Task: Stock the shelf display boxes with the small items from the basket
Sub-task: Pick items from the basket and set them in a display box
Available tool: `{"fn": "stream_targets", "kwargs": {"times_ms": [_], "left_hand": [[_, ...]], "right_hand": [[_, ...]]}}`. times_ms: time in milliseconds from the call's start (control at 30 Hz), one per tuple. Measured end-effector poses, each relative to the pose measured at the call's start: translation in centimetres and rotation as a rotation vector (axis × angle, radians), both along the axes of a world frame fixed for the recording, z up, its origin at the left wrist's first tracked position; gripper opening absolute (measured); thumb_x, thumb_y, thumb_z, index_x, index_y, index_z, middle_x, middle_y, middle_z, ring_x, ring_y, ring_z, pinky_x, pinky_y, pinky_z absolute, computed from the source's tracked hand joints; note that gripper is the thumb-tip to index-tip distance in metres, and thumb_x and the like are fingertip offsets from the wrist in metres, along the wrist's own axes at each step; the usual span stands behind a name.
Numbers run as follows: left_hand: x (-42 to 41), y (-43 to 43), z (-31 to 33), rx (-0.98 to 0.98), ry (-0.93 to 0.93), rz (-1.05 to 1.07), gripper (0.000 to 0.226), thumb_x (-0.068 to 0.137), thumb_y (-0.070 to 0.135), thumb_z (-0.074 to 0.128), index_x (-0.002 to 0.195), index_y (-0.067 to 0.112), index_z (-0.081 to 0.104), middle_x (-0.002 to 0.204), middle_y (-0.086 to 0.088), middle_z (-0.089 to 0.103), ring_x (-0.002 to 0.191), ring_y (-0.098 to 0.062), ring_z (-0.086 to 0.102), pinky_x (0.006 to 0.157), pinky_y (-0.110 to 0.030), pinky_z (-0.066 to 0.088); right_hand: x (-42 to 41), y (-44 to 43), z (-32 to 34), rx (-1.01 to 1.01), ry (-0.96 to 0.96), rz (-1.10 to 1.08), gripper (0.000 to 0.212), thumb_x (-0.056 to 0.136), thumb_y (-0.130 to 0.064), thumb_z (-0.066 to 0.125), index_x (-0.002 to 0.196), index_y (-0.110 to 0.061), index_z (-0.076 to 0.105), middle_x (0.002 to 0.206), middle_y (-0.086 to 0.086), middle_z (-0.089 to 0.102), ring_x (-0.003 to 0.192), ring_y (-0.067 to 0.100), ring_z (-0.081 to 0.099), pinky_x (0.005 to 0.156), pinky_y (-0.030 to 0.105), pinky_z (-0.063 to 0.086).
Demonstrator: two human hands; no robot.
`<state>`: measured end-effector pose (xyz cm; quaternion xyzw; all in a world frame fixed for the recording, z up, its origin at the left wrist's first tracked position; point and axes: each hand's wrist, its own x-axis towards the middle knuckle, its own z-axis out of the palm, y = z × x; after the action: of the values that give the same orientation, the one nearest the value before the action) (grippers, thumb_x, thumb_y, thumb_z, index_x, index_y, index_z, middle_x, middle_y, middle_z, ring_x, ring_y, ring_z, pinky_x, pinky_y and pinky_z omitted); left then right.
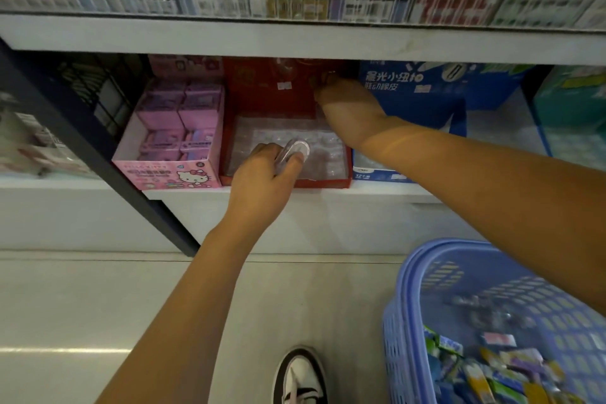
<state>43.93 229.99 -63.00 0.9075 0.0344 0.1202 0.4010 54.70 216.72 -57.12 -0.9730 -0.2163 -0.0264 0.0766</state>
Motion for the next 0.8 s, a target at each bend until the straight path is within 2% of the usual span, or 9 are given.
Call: {"fn": "stream_targets", "kwargs": {"times_ms": [133,233,367,433,500,600,700,733,800], "left_hand": [[0.0,0.0,0.4,-0.088,0.062,0.006,0.045,0.092,0.055,0.046,0.071,0.016,0.049,0.073,-0.001,0.051,0.065,-0.015,0.049,0.057,-0.028,0.033],[0.1,0.0,0.7,-0.137,0.102,0.001,0.045,0.092,0.052,0.047,0.073,0.012,0.050,0.072,-0.001,0.050,0.064,-0.015,0.048,0.056,-0.028,0.032],[0.3,0.1,1.0,-0.220,0.104,0.004,0.038,0.092,0.047,0.050,0.083,0.011,0.054,0.071,0.004,0.049,0.063,-0.008,0.046,0.057,-0.024,0.034],[0.3,0.1,1.2,-0.227,0.090,0.005,0.033,0.094,0.044,0.049,0.092,0.012,0.055,0.078,0.005,0.053,0.069,-0.004,0.049,0.058,-0.015,0.037],[0.2,0.0,1.5,-0.249,0.076,-0.010,0.027,0.094,0.043,0.049,0.093,0.016,0.052,0.078,0.009,0.053,0.069,-0.002,0.049,0.053,-0.006,0.036],[0.3,-0.1,1.5,-0.259,0.044,0.004,0.027,0.094,0.046,0.049,0.093,0.019,0.051,0.076,0.012,0.053,0.067,-0.001,0.049,0.051,-0.008,0.035],[0.5,0.0,1.5,-0.254,-0.003,0.041,0.021,0.092,0.043,0.054,0.100,0.023,0.053,0.081,0.016,0.055,0.074,0.002,0.053,0.056,-0.006,0.038],[0.6,0.1,1.5,-0.248,-0.032,0.048,0.022,0.090,0.040,0.059,0.100,0.021,0.055,0.082,0.015,0.057,0.076,0.000,0.055,0.059,-0.006,0.040],[0.6,0.5,1.5,-0.276,-0.070,0.080,0.031,0.081,0.038,0.070,0.102,0.019,0.058,0.087,0.007,0.062,0.081,-0.008,0.060,0.070,-0.015,0.049]], "right_hand": [[0.1,0.6,0.9,0.107,0.114,-0.108,0.030,0.101,-0.008,0.030,0.117,0.004,0.052,0.119,0.022,0.057,0.109,0.034,0.055,0.085,0.031,0.042],[-0.5,0.5,1.6,0.143,0.167,-0.156,0.031,0.100,-0.006,0.032,0.121,0.004,0.053,0.124,0.019,0.056,0.113,0.031,0.054,0.090,0.029,0.042],[-2.2,-0.3,2.0,0.245,0.133,-0.026,0.035,0.095,-0.021,0.053,0.129,-0.016,0.056,0.131,0.004,0.056,0.118,0.019,0.052,0.094,0.021,0.040],[-3.4,-0.6,1.8,0.381,0.323,0.038,0.033,0.091,-0.028,0.060,0.123,-0.023,0.061,0.122,-0.003,0.063,0.108,0.011,0.058,0.089,0.018,0.044],[-4.1,-0.7,1.2,0.489,0.515,0.084,0.032,0.089,-0.025,0.064,0.121,-0.022,0.063,0.113,-0.003,0.067,0.097,0.009,0.063,0.087,0.020,0.051],[-3.7,-1.0,0.8,0.638,0.539,0.078,0.031,0.084,-0.023,0.069,0.115,-0.018,0.066,0.109,-0.001,0.069,0.095,0.008,0.066,0.088,0.019,0.051],[-3.0,-1.2,0.6,0.799,0.633,0.046,0.027,0.085,-0.018,0.069,0.111,-0.014,0.064,0.108,0.002,0.069,0.085,0.004,0.067,0.070,0.011,0.052],[-2.9,-1.1,0.6,0.788,0.640,0.056,0.026,0.084,-0.016,0.069,0.109,-0.014,0.062,0.107,0.001,0.068,0.084,0.003,0.066,0.067,0.009,0.051],[-2.7,-1.0,0.9,0.582,0.492,0.128,0.030,0.081,-0.020,0.072,0.109,-0.022,0.061,0.108,-0.004,0.066,0.092,0.006,0.063,0.073,0.010,0.049]]}}
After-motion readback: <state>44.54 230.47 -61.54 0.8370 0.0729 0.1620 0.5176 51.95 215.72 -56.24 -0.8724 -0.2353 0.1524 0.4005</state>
